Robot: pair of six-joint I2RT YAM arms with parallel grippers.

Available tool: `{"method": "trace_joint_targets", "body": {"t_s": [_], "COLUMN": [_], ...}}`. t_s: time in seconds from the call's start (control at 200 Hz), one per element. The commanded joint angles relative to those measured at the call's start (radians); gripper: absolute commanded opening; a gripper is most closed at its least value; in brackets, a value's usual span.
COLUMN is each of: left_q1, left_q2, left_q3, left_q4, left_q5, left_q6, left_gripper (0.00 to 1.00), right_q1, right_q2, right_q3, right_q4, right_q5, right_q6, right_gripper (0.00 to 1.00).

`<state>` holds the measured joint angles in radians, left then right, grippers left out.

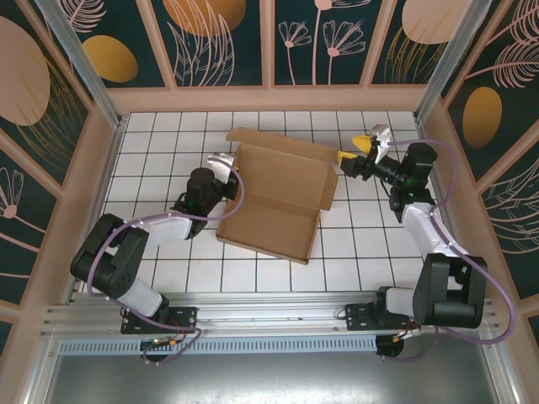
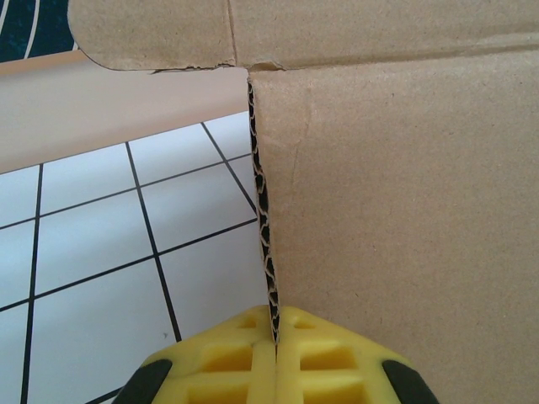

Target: Fold the paper box

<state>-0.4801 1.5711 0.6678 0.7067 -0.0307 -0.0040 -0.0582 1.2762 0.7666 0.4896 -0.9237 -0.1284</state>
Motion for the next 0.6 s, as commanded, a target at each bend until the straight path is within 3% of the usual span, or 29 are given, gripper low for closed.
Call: {"method": "trace_joint_targets", "body": {"t_s": [0.0, 0.17, 0.28, 0.39, 0.45, 0.596], "left_q1": [0.005, 0.005, 0.005, 0.005, 0.005, 0.005], "left_q2": [0.010, 0.010, 0.006, 0.004, 0.003, -0.001], "left_q3": [0.003, -0.002, -0.004, -0.007, -0.007, -0.008], "left_q4": [0.040, 0.051, 0.054, 0.057, 0.057, 0.060], "left_q5": [-0.006, -0.012, -0.009, -0.008, -0.006, -0.002], "left_q6": [-0.004, -0.010, -0.015, -0.017, -0.017, -0.022], "left_gripper": [0.00, 0.00, 0.00, 0.00, 0.00, 0.00], "right_q1": [0.006, 0.021, 0.040, 0.046, 0.053, 0.068], "right_q2": [-0.003, 0.009, 0.043, 0.078, 0.089, 0.087], "right_q3": [-0.033, -0.040, -0.004, 0.019, 0.031, 0.043], "right_q4": [-0.026, -0.055, -0.113, -0.126, -0.135, -0.135], "right_q5": [-0.025, 0.016, 0.097, 0.091, 0.080, 0.089], "right_q6": [-0.049, -0.068, -0.085, -0.062, -0.057, -0.041], "right_gripper": [0.68, 0.64, 0.56, 0.48, 0.40, 0.10]}}
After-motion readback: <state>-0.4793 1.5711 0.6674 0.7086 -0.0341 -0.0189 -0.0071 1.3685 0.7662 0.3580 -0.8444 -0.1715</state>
